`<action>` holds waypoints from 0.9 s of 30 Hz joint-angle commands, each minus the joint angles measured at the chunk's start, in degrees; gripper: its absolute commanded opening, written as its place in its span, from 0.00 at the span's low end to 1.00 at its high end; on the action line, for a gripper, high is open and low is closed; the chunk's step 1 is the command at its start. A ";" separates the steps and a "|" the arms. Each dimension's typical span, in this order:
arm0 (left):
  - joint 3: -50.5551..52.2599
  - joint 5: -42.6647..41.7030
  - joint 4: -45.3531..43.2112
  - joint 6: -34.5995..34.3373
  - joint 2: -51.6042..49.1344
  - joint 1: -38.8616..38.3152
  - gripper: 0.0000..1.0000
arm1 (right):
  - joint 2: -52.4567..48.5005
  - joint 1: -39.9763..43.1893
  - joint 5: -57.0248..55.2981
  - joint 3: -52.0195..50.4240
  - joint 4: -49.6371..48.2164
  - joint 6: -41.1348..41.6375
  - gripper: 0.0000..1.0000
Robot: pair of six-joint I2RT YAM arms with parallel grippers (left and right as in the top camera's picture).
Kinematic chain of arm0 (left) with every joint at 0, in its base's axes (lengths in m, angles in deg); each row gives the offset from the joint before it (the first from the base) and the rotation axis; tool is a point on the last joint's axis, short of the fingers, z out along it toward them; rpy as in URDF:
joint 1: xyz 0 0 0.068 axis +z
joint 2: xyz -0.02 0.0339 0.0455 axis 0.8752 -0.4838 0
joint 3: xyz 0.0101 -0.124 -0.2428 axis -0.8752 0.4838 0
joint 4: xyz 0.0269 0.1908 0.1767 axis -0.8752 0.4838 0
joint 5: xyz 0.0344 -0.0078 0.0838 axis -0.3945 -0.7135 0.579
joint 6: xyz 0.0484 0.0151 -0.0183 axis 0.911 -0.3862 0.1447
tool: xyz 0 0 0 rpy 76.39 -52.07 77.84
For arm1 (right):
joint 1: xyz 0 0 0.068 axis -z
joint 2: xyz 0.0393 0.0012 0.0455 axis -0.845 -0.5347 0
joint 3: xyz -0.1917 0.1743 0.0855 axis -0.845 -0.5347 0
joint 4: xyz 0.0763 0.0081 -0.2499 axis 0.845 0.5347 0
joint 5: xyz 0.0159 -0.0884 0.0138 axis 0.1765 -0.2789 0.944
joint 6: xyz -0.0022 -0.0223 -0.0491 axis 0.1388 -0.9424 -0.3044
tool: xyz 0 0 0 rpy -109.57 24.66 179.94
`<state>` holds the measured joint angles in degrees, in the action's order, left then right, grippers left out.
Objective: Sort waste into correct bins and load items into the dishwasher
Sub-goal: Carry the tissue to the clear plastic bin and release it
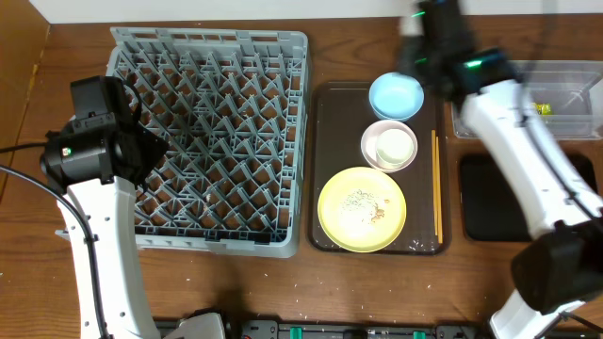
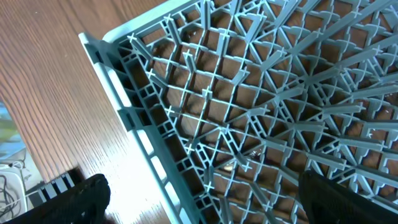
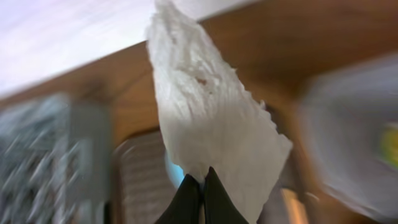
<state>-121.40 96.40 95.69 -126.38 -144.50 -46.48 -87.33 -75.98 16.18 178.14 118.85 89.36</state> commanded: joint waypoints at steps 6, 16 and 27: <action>-0.96 0.15 0.20 -0.74 0.13 0.28 0.98 | -3.06 16.17 -3.96 -3.13 5.66 25.86 0.01; -0.96 0.15 0.17 -0.74 0.13 0.28 0.98 | -5.88 22.01 -2.60 -3.98 0.02 21.14 0.52; -0.96 0.15 0.17 -0.74 0.13 0.28 0.98 | -1.75 21.92 22.75 -3.93 -1.07 -3.85 0.87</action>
<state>-121.40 96.40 95.69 -126.38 -144.50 -46.48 -92.53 -54.04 23.24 174.45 118.46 98.35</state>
